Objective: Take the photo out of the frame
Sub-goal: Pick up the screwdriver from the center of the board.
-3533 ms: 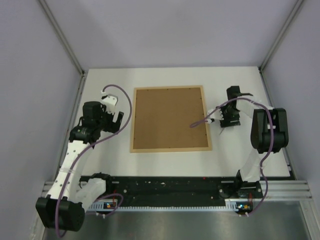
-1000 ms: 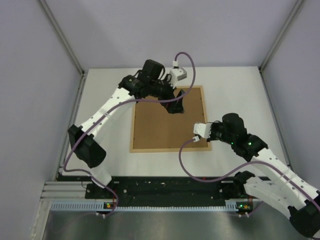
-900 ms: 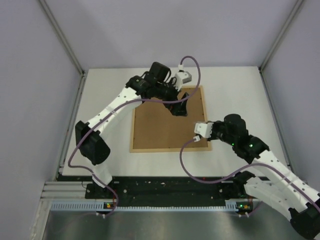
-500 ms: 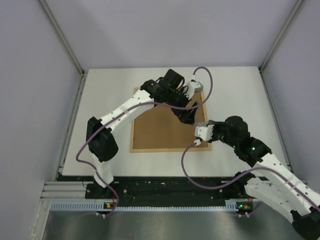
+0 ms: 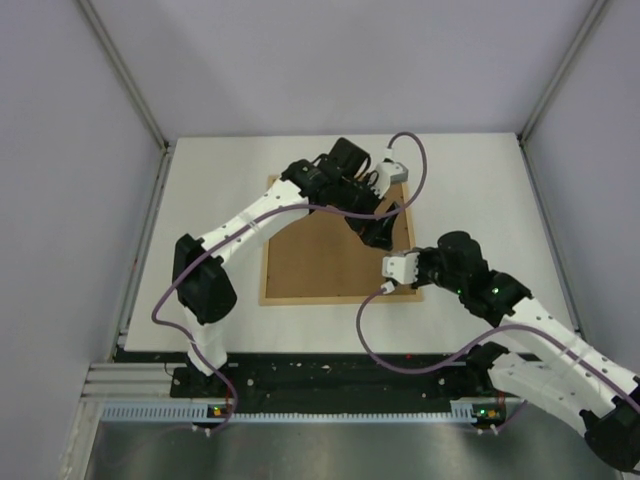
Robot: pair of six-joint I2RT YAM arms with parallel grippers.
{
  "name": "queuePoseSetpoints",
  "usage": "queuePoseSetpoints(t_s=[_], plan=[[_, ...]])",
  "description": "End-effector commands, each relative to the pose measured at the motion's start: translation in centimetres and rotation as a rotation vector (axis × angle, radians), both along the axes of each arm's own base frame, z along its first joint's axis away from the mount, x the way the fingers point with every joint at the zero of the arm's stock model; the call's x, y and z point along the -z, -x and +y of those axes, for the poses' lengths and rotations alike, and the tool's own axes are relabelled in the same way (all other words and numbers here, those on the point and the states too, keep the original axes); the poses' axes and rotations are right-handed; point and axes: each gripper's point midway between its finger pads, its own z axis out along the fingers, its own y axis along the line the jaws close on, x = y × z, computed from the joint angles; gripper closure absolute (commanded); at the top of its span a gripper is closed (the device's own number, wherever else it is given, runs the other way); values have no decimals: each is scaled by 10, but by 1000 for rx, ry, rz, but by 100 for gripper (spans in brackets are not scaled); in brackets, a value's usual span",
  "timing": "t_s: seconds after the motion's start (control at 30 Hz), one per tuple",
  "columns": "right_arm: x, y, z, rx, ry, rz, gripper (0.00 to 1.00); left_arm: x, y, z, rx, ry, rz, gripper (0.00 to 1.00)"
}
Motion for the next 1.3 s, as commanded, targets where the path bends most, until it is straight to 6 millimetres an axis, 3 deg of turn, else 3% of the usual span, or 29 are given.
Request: queuePoseSetpoints(t_s=[0.0,0.2,0.33,0.4,0.57,0.67,0.77,0.83,0.9,1.0,1.1,1.2,1.27], plan=[[-34,-16,13,26,-72,-88,100,-29,16,-12,66,89,-5,2],[-57,-22,17,48,-120,-122,100,-19,18,-12,68,69,10,9],[-62,-22,17,53,-133,-128,100,-16,20,-13,74,69,23,21],[-59,-21,19,43,-129,-122,100,-19,19,-14,72,75,15,30],[-58,-20,18,42,-125,-119,100,-23,16,-16,70,82,6,65],[-60,-20,19,39,-127,-119,100,-25,16,-17,73,87,5,99],[-66,-22,20,45,-141,-126,100,-23,18,-17,89,86,9,100],[-74,-21,20,55,-169,-128,66,-22,18,-16,95,82,-1,100],[-84,-19,19,65,-204,-138,42,-25,12,-11,60,64,-29,100],[-103,-6,18,27,-280,-127,25,-44,1,3,27,95,-63,100],[-104,7,22,-19,-307,-48,22,-68,1,19,44,162,-60,100],[-108,22,35,-104,-344,30,22,-92,17,35,122,243,-37,100],[-121,33,46,-173,-392,79,22,-105,28,45,170,300,-22,100]])
